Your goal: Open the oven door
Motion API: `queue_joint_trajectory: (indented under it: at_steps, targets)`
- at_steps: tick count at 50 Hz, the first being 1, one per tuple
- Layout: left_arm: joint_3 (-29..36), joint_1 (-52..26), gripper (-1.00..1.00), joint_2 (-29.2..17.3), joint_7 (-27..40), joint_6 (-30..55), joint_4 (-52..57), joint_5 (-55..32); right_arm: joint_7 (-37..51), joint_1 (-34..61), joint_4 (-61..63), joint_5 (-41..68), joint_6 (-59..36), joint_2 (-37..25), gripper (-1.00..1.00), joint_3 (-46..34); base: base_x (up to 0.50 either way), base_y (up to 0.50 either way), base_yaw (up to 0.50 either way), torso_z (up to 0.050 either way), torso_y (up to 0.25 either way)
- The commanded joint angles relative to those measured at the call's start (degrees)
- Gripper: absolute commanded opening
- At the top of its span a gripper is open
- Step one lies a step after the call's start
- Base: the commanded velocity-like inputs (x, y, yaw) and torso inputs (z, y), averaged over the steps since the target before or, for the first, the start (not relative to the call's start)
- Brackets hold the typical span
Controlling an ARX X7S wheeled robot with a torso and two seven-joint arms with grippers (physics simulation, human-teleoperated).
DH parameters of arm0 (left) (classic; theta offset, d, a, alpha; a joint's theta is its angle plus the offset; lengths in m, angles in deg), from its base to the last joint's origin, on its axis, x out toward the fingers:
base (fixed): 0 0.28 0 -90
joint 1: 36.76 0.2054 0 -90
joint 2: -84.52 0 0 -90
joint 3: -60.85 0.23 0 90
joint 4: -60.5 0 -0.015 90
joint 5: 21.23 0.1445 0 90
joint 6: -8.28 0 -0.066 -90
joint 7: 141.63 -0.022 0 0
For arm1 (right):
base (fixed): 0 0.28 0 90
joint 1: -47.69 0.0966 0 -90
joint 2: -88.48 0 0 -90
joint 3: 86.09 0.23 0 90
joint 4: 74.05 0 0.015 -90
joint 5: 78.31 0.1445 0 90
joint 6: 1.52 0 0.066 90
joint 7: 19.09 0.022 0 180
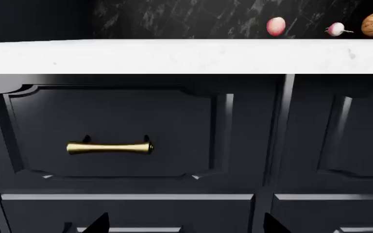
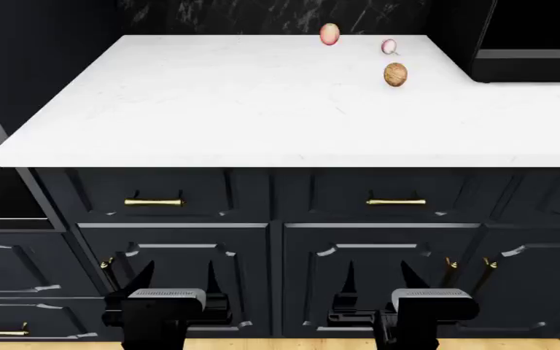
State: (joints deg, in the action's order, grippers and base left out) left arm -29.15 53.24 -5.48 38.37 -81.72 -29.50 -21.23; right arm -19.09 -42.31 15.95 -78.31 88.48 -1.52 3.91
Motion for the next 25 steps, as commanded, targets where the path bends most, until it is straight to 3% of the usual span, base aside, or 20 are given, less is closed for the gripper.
queue_joint_trajectory:
  at_steps: [1,11,18,25]
  targets:
    - [1.1,-0.1,1.00,-0.9,1.1,-0.1,-0.2,-0.9,3.3,0.6,-1.2,-0.8,0.3,-0.6,1.00,-1.2,0.00,0.00,0.00,0.000,0.000]
    - [3.2,-0.8,1.00,-2.5,3.3,0.2,-0.7,-2.5,6.4,0.1,-1.1,-1.2,1.9,-2.6,1.00,-3.9,0.00,0.00,0.00,0.000,0.000]
    - [1.8,2.6,1.00,-4.5,9.2,-7.0,10.3,2.6,11.1,-3.7,9.6,-5.2,9.1,-4.2,1.00,-3.7,0.00,0.00,0.00,0.000,0.000]
    - [1.9,5.9,1.00,-6.0,10.6,-13.8,18.7,4.4,11.0,-8.0,19.1,-3.6,15.4,-6.1,1.00,-3.5,0.00,0.00,0.00,0.000,0.000]
